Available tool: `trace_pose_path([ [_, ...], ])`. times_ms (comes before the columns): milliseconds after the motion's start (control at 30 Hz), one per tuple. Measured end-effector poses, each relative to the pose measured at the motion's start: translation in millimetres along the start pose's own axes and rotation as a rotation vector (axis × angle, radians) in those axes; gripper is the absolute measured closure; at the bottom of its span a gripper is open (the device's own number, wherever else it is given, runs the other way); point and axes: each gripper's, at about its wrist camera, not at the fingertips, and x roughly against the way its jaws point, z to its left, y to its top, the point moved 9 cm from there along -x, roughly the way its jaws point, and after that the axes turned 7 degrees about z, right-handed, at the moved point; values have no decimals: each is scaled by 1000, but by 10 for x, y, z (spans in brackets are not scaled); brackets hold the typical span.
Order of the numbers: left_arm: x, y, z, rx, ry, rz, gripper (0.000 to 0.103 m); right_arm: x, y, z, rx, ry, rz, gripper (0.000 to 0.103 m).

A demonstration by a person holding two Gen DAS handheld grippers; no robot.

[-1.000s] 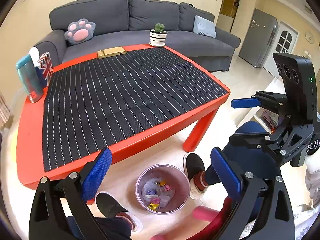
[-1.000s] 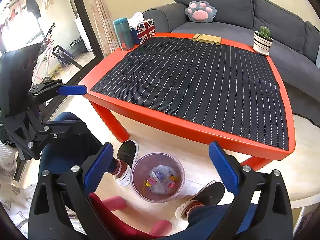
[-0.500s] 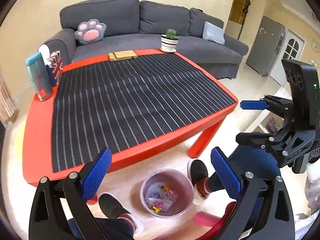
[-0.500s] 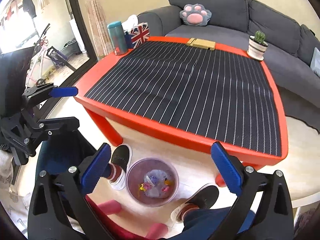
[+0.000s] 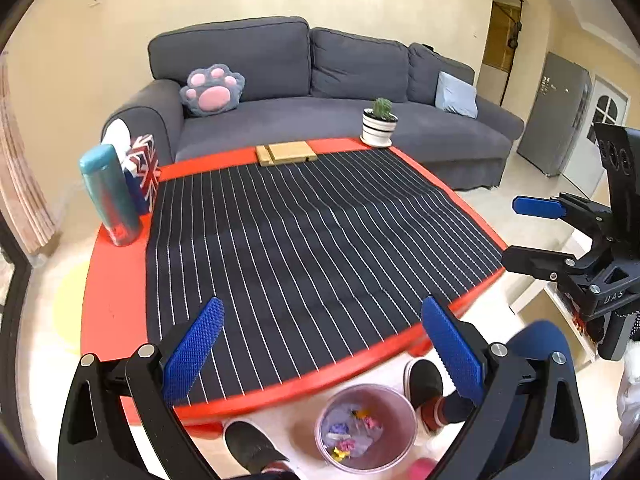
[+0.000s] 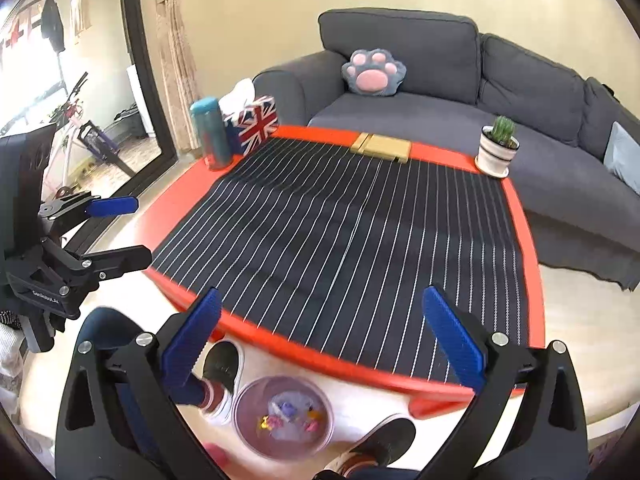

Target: Collect trash

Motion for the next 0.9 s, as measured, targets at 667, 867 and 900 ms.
trace_pose_path([
  [667, -195, 354, 199, 52, -79, 6, 6, -211, 381, -70, 18, 5, -5, 4],
  [867, -243, 362, 237, 63, -68, 16, 6, -233, 374, -95, 15, 2, 0, 4],
  [900, -249, 365, 236, 61, -62, 17, 6, -232, 373, -95, 15, 1, 0, 4],
])
